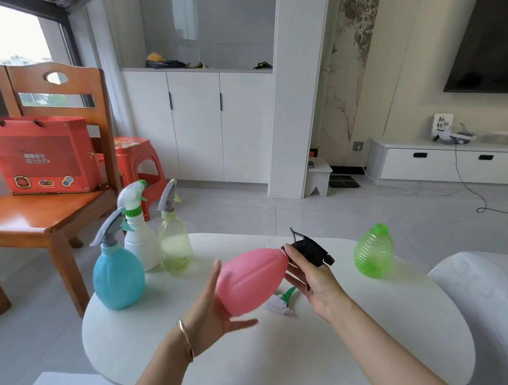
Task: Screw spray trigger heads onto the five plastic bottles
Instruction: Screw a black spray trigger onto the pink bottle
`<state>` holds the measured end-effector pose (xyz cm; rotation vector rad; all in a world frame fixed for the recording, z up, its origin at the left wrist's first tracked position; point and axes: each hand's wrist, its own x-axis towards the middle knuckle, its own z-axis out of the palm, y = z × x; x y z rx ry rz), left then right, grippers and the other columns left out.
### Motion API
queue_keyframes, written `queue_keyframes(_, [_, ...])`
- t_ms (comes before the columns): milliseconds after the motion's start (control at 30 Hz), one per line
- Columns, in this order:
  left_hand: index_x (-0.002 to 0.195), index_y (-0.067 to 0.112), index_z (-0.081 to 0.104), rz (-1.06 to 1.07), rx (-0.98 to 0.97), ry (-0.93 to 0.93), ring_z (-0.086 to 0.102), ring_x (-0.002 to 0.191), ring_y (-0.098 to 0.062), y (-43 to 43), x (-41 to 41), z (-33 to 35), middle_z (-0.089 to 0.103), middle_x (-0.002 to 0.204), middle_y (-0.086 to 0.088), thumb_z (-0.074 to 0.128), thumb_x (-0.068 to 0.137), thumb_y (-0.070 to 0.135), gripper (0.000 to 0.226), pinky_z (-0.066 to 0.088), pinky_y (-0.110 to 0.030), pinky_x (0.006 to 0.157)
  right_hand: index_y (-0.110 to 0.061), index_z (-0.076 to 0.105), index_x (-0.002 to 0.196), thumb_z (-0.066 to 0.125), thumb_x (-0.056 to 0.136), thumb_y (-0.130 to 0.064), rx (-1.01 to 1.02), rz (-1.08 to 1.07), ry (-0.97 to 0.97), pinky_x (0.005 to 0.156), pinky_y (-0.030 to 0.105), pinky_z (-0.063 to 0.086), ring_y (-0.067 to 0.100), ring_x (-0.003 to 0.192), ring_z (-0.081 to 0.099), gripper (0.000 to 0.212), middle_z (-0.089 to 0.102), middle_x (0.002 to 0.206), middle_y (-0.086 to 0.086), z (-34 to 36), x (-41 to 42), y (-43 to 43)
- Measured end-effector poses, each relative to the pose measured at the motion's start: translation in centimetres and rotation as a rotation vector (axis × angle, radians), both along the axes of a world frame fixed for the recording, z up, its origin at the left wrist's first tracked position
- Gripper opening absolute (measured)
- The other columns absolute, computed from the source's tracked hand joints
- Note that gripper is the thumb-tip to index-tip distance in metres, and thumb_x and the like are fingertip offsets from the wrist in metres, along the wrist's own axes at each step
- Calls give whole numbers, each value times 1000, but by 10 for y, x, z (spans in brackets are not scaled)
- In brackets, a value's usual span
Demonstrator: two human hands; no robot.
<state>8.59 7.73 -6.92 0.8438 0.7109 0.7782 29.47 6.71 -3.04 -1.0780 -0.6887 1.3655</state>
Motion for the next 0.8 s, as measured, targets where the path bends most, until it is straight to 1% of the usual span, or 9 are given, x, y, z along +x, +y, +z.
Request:
queue_keyframes(67, [127, 20, 50, -30, -26, 88, 69, 97, -36, -2, 3, -4, 68, 113, -21, 54, 68, 69, 76, 59, -42, 66, -16, 69, 89, 80, 58, -31, 17, -4, 11, 66, 20, 53, 7, 78, 71, 36, 76, 84, -3, 2, 1, 0])
queue_keyframes(200, [142, 23, 34, 62, 234, 101, 63, 111, -23, -1, 0, -2, 61, 129, -7, 83, 65, 31, 92, 56, -29, 80, -15, 67, 88, 75, 73, -23, -12, -32, 74, 72, 24, 52, 11, 79, 68, 19, 73, 84, 0, 1, 8, 1])
queue_keyframes(267, [142, 29, 32, 25, 240, 110, 60, 116, -22, -2, 1, 0, 58, 132, -5, 85, 57, 45, 101, 55, -31, 86, -14, 67, 90, 75, 74, -21, -22, -16, 67, 73, 24, 52, 13, 79, 68, 19, 73, 85, 2, 0, 6, 0])
queue_keyframes(333, [141, 41, 25, -2, 140, 106, 61, 114, -28, -6, 5, 1, 46, 139, -8, 66, 68, 63, 87, 56, -43, 87, -12, 68, 91, 75, 74, -19, -14, -12, 36, 71, 23, 53, 12, 78, 70, 20, 73, 87, 3, 1, 4, 0])
queue_keyframes(400, [141, 45, 23, 23, 109, 88, 62, 110, -33, -6, 9, -2, 42, 138, -10, 59, 74, 55, 77, 57, -47, 83, -12, 67, 91, 75, 75, -17, -10, -29, 45, 73, 24, 53, 13, 79, 69, 18, 73, 88, 4, 2, 4, 0])
queue_keyframes(500, [145, 30, 27, 88, 183, 38, 59, 115, -30, 1, 6, -3, 55, 130, -11, 87, 55, 36, 108, 56, -39, 86, -14, 66, 87, 72, 78, -18, -19, -43, 102, 78, 27, 51, 14, 83, 66, 11, 71, 88, 3, 4, 7, 2])
queue_keyframes(567, [137, 18, 41, 42, 130, -27, 62, 113, -30, 3, 1, -2, 65, 122, -14, 88, 50, 46, 102, 56, -36, 84, -15, 67, 86, 73, 76, -20, -12, -19, 98, 77, 26, 51, 13, 84, 67, 13, 72, 87, 1, 4, 5, 2])
queue_keyframes(667, [123, 13, 52, -15, -118, -44, 67, 99, -40, -3, 5, -3, 68, 110, -24, 65, 63, 68, 82, 59, -44, 70, -16, 68, 87, 77, 66, -24, 12, 0, 32, 70, 22, 52, 9, 75, 70, 25, 74, 83, -1, 5, 2, 1])
queue_keyframes(800, [123, 24, 51, 131, 46, 38, 70, 99, -25, 0, 14, -6, 58, 127, -14, 86, 49, 52, 87, 58, -33, 70, -16, 67, 85, 75, 73, -22, -17, -47, 68, 69, 22, 52, 7, 72, 69, 16, 73, 82, -1, 4, 6, 2])
